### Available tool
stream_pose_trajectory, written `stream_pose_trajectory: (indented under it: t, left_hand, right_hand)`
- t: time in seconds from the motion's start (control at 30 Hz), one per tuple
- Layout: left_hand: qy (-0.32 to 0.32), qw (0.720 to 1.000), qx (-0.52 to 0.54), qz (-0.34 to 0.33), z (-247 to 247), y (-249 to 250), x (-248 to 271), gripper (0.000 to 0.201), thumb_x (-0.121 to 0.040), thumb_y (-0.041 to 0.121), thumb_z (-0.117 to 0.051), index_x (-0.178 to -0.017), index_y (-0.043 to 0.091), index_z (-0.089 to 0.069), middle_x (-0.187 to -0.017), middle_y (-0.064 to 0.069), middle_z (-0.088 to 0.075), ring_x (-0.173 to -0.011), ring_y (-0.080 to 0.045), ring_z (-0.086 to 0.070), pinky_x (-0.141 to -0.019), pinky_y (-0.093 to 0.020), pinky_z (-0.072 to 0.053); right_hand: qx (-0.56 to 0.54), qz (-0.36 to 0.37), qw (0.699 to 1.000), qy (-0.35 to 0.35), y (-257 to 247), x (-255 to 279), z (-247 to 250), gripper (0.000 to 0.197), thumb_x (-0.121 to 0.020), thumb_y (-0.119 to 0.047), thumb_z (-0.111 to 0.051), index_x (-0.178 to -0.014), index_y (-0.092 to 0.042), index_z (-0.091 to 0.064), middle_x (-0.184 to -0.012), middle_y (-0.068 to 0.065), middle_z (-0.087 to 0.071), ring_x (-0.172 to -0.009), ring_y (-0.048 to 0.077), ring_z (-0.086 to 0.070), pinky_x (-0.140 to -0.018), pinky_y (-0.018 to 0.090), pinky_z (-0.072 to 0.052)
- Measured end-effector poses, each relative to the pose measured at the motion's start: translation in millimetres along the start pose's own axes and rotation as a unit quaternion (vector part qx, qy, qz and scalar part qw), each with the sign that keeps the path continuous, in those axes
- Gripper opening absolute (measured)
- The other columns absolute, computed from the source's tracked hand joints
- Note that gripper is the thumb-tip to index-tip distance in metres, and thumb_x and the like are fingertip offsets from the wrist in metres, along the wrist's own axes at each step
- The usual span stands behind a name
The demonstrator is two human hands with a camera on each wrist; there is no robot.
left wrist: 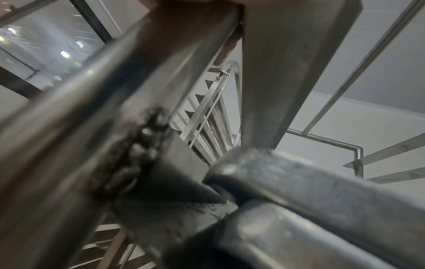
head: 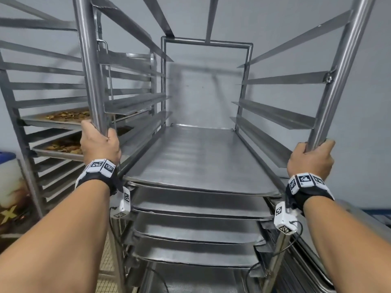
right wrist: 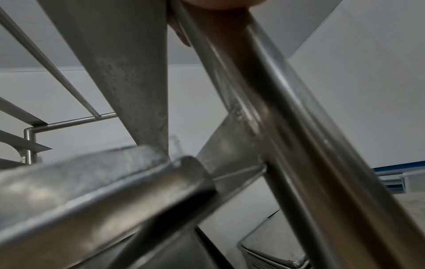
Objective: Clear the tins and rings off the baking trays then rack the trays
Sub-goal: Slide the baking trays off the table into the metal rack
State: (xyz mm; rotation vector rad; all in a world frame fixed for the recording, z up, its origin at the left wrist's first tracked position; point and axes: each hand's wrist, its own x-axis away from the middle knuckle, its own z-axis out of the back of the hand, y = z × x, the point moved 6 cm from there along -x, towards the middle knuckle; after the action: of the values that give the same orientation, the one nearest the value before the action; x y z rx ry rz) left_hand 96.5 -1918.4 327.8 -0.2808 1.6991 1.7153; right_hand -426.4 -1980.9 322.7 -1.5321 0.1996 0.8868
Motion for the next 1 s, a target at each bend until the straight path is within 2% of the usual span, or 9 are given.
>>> stream_pose_trajectory:
  t: [0.27, 0.37, 0.47, 0.67, 1.0]
  left_hand:
    - [0.000, 1.000, 0.008, -0.009, -67.5, -4.4, -17.3, 0.030, -0.094, 0.027, -0.053, -0.109, 0.005, -0.042, -0.099, -0.022, -0.059, -0.084, -0.037, -0.057, -0.076, -0.044, -0.048]
    - [-0.003, 1.000, 0.010, -0.009, -91.4, -4.7, -24.7, 0.029, -0.094, 0.026, -0.054, -0.110, 0.004, -0.042, -0.098, -0.017, -0.055, -0.085, -0.035, -0.055, -0.078, -0.044, -0.049]
    - [-0.007, 1.000, 0.010, 0.002, -116.1, -6.8, -31.6, 0.028, -0.095, 0.025, -0.054, -0.111, 0.005, -0.042, -0.096, -0.011, -0.051, -0.084, -0.031, -0.051, -0.077, -0.039, -0.044]
    - [-0.015, 1.000, 0.002, 0.019, -164.8, -3.5, -41.5, 0.026, -0.097, 0.022, -0.053, -0.114, 0.005, -0.043, -0.095, -0.010, -0.052, -0.083, -0.028, -0.050, -0.075, -0.037, -0.040]
    - [-0.010, 1.000, 0.005, 0.000, -232.8, -5.6, -56.8, 0.031, -0.096, 0.021, -0.053, -0.118, 0.002, -0.043, -0.099, -0.009, -0.049, -0.086, -0.026, -0.047, -0.077, -0.039, -0.041]
  right_hand:
    - [0.010, -0.003, 1.000, 0.009, 19.4, -31.1, -60.5, 0.023, -0.090, -0.022, -0.045, -0.107, -0.007, -0.042, -0.075, 0.011, -0.053, -0.063, 0.032, -0.050, -0.058, 0.033, -0.039]
    - [0.009, -0.002, 1.000, 0.004, 25.5, -41.9, -86.3, 0.022, -0.090, -0.022, -0.045, -0.106, -0.007, -0.042, -0.075, 0.011, -0.053, -0.063, 0.032, -0.050, -0.058, 0.033, -0.039]
    - [0.006, -0.001, 1.000, 0.003, 30.3, -53.2, -110.7, 0.022, -0.091, -0.022, -0.045, -0.106, -0.008, -0.042, -0.075, 0.011, -0.053, -0.062, 0.032, -0.050, -0.058, 0.033, -0.039]
    - [-0.005, -0.001, 1.000, -0.011, 44.0, -76.9, -157.7, 0.023, -0.092, -0.023, -0.045, -0.106, -0.006, -0.042, -0.076, 0.013, -0.052, -0.062, 0.033, -0.051, -0.058, 0.034, -0.040]
    - [-0.016, -0.003, 1.000, -0.024, 64.8, -112.7, -220.7, 0.022, -0.092, -0.021, -0.046, -0.106, -0.005, -0.042, -0.074, 0.013, -0.053, -0.062, 0.032, -0.051, -0.058, 0.033, -0.040]
